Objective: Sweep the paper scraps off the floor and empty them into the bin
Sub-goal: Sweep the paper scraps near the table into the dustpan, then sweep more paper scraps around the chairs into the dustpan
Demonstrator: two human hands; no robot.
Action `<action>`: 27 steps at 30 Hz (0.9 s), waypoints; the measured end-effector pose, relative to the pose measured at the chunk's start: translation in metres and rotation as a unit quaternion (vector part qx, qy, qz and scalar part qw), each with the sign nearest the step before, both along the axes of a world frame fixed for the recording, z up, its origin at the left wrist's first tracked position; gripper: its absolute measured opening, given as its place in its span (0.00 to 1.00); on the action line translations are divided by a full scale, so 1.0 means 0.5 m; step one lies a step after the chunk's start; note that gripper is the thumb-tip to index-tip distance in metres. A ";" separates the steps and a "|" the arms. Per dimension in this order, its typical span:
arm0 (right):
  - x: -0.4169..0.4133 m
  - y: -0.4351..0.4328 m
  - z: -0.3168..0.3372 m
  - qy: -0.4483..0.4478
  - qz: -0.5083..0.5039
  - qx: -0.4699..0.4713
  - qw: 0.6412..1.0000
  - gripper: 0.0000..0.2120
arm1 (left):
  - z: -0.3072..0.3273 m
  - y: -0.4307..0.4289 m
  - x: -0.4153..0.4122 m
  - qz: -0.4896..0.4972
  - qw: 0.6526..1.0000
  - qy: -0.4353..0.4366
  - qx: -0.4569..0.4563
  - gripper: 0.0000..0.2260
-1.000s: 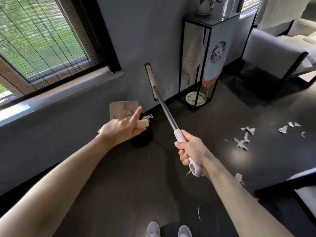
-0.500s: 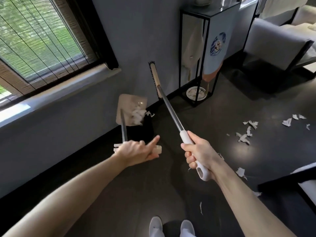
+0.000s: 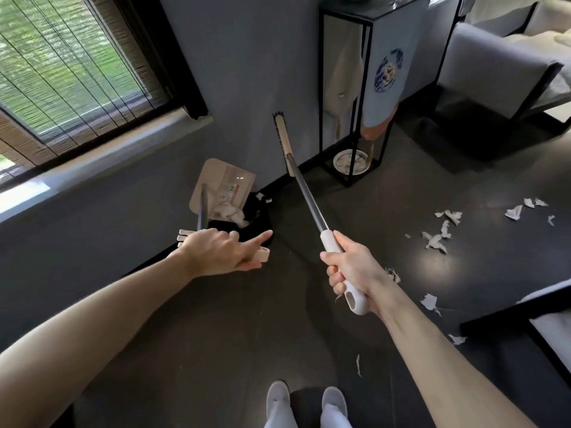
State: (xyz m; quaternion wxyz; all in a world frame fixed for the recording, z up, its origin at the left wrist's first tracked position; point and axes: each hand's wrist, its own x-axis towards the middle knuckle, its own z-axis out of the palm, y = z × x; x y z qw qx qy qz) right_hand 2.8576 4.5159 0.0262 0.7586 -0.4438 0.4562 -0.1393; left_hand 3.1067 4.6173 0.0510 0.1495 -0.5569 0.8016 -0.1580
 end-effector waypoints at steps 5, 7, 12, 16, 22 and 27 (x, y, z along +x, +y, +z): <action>-0.002 -0.005 -0.001 -0.004 0.013 -0.007 1.000 0.31 | -0.004 0.005 -0.005 -0.019 1.000 0.005 -0.005 0.32; -0.006 -0.004 -0.012 -0.002 0.022 -0.010 1.000 0.31 | -0.044 0.013 -0.014 0.004 0.999 -0.006 0.047 0.34; -0.027 0.005 -0.048 0.020 0.037 -0.008 0.999 0.32 | -0.132 0.006 -0.073 0.056 0.990 0.027 0.125 0.32; -0.032 0.006 -0.065 0.038 0.029 0.010 0.999 0.32 | -0.124 -0.024 -0.074 0.034 0.993 0.019 0.111 0.32; -0.006 0.013 -0.054 0.049 0.023 0.013 0.998 0.31 | 0.019 -0.035 -0.019 0.090 0.991 0.094 -0.022 0.29; 0.016 0.021 -0.008 0.032 0.017 0.004 0.999 0.30 | 0.152 -0.035 0.010 0.259 0.951 0.164 -0.031 0.36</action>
